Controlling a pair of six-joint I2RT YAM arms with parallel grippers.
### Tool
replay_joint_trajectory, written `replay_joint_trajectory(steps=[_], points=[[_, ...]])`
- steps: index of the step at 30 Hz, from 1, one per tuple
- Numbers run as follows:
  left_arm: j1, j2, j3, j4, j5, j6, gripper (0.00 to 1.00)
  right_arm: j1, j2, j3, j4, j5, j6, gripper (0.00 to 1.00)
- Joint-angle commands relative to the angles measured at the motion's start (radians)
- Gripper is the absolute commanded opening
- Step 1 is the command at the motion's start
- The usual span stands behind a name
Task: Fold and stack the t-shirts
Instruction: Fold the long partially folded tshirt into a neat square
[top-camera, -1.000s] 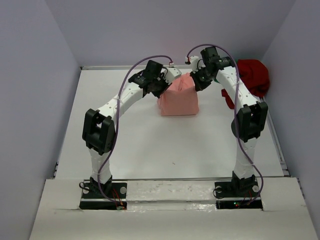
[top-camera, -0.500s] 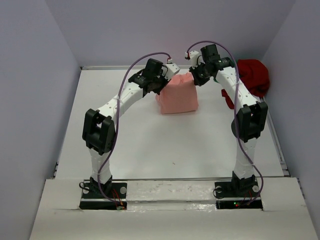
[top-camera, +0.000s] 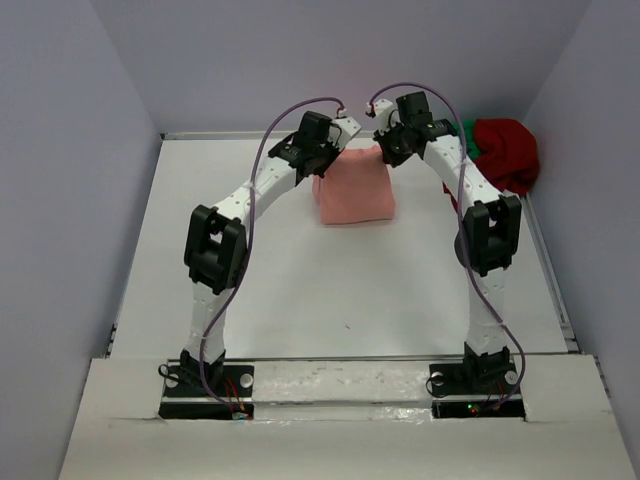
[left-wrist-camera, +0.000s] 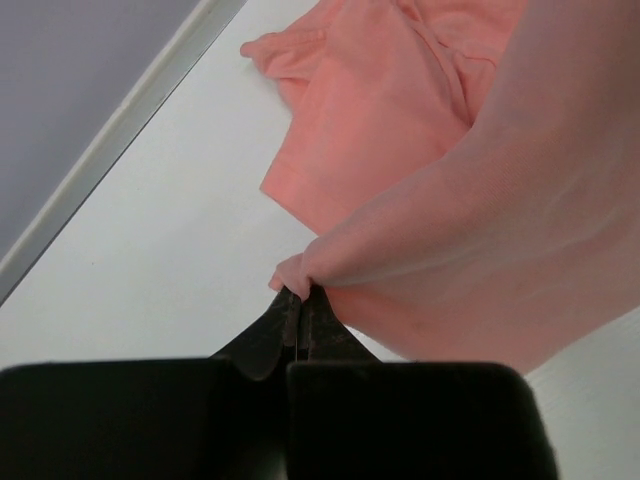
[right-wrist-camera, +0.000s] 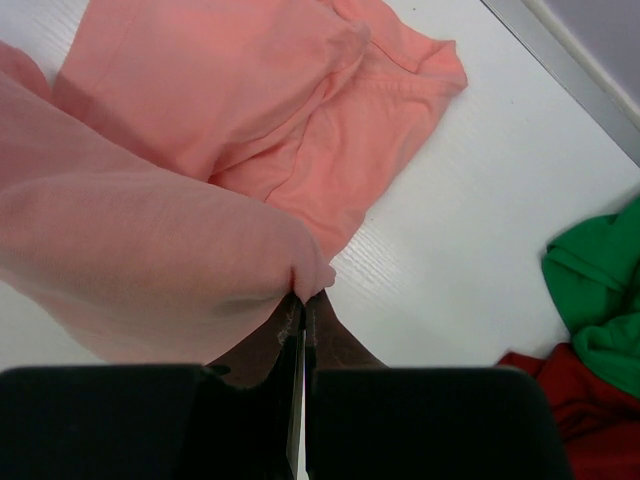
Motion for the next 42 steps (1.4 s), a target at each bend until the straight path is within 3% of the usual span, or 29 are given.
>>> replay_joint_trajectory(steps=[1, 12, 18, 28, 42], points=[[0.015, 0.048, 0.096, 0.029, -0.030, -0.007, 0.00, -0.012, 0.034, 0.051, 0.077, 0.001, -0.014, 0.00], [0.017, 0.127, 0.119, 0.093, -0.091, 0.014, 0.00, -0.012, 0.129, 0.070, 0.137, 0.041, -0.049, 0.00], [0.017, 0.166, 0.133, 0.136, -0.135, 0.024, 0.00, -0.012, 0.203, 0.166, 0.172, 0.067, -0.055, 0.00], [0.052, 0.303, 0.314, 0.136, -0.194, -0.004, 0.00, -0.012, 0.267, 0.203, 0.288, 0.174, -0.104, 0.00], [0.050, 0.377, 0.357, 0.164, -0.255, 0.028, 0.00, -0.030, 0.355, 0.225, 0.344, 0.325, -0.153, 0.00]])
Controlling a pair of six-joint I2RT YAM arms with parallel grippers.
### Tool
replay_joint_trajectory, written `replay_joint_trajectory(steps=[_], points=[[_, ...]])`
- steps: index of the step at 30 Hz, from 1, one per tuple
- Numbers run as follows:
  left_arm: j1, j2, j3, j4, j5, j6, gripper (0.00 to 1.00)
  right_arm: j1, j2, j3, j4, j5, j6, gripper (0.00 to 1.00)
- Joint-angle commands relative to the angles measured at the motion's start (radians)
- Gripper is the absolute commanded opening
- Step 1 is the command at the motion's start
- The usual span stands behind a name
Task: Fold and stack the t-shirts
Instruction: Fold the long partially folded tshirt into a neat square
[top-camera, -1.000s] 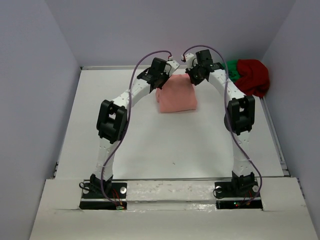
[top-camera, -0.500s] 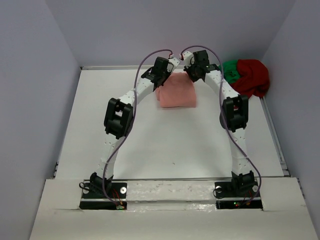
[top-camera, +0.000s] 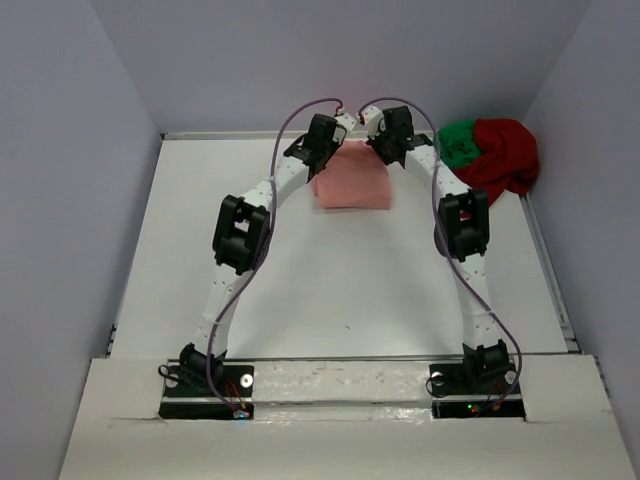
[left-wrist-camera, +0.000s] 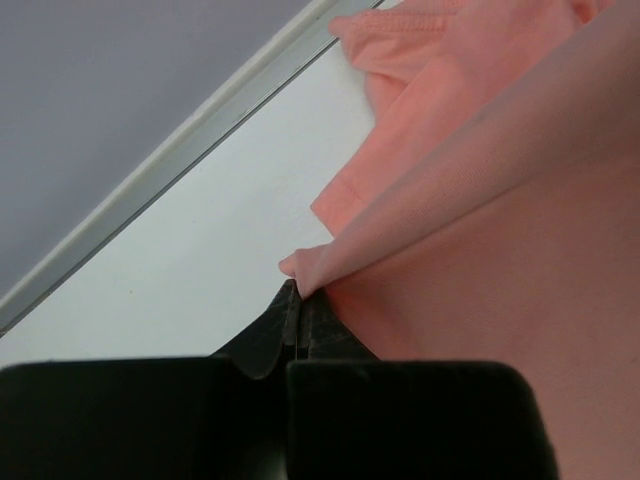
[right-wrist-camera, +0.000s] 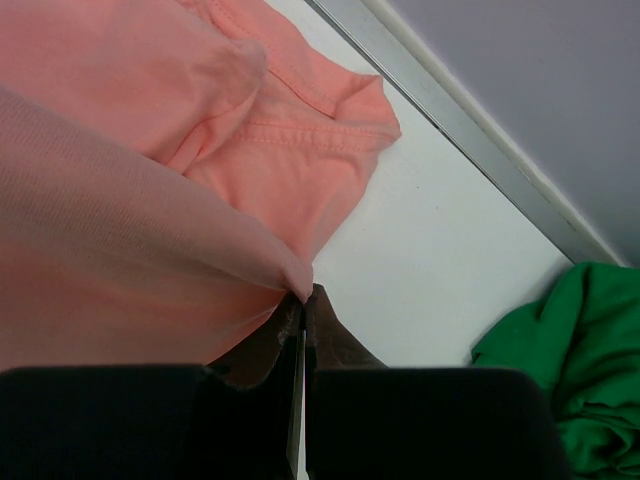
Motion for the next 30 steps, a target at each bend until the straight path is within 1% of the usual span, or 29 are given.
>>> replay_joint_trajectory(steps=[1, 2, 3, 5, 6, 7, 12, 15, 17, 20, 21, 23, 24, 26, 29, 30], points=[[0.006, 0.021, 0.072, 0.032, -0.052, 0.025, 0.00, -0.022, 0.032, 0.055, 0.064, 0.102, -0.029, 0.00], [0.005, 0.026, 0.077, 0.035, -0.052, 0.029, 0.00, -0.022, 0.034, 0.053, 0.065, 0.104, -0.032, 0.00], [-0.003, 0.029, 0.078, 0.047, -0.055, 0.033, 0.04, -0.022, 0.035, 0.052, 0.064, 0.106, -0.033, 0.00], [-0.009, 0.034, 0.081, 0.061, -0.053, 0.039, 0.08, -0.022, 0.035, 0.047, 0.065, 0.113, -0.032, 0.00], [-0.017, 0.041, 0.081, 0.075, -0.064, 0.044, 0.12, -0.022, 0.037, 0.045, 0.067, 0.119, -0.036, 0.00], [-0.023, 0.048, 0.084, 0.078, -0.070, 0.061, 0.14, -0.022, 0.038, 0.045, 0.067, 0.124, -0.039, 0.00], [-0.046, 0.092, 0.109, 0.095, -0.110, 0.091, 0.15, -0.022, 0.048, 0.048, 0.085, 0.150, -0.049, 0.00], [-0.048, 0.121, 0.127, 0.098, -0.116, 0.098, 0.20, -0.022, 0.058, 0.062, 0.087, 0.156, -0.056, 0.00], [-0.051, 0.146, 0.139, 0.103, -0.132, 0.114, 0.21, -0.022, 0.063, 0.062, 0.089, 0.161, -0.059, 0.00], [-0.055, 0.169, 0.150, 0.110, -0.159, 0.131, 0.31, -0.022, 0.061, 0.053, 0.087, 0.159, -0.061, 0.00], [-0.060, 0.172, 0.150, 0.113, -0.165, 0.136, 0.32, -0.022, 0.060, 0.049, 0.089, 0.158, -0.059, 0.00], [-0.060, 0.181, 0.153, 0.126, -0.173, 0.144, 0.44, -0.022, 0.054, 0.030, 0.085, 0.156, -0.059, 0.00], [-0.063, 0.186, 0.159, 0.129, -0.178, 0.147, 0.51, -0.022, 0.051, 0.026, 0.085, 0.156, -0.056, 0.00], [-0.063, 0.209, 0.185, 0.130, -0.185, 0.160, 0.52, -0.022, 0.042, 0.007, 0.085, 0.149, -0.059, 0.00], [-0.068, 0.238, 0.212, 0.135, -0.201, 0.176, 0.76, -0.022, 0.028, -0.011, 0.084, 0.144, -0.059, 0.00], [-0.069, 0.242, 0.216, 0.138, -0.208, 0.179, 0.82, -0.022, 0.025, -0.014, 0.082, 0.144, -0.059, 0.00]])
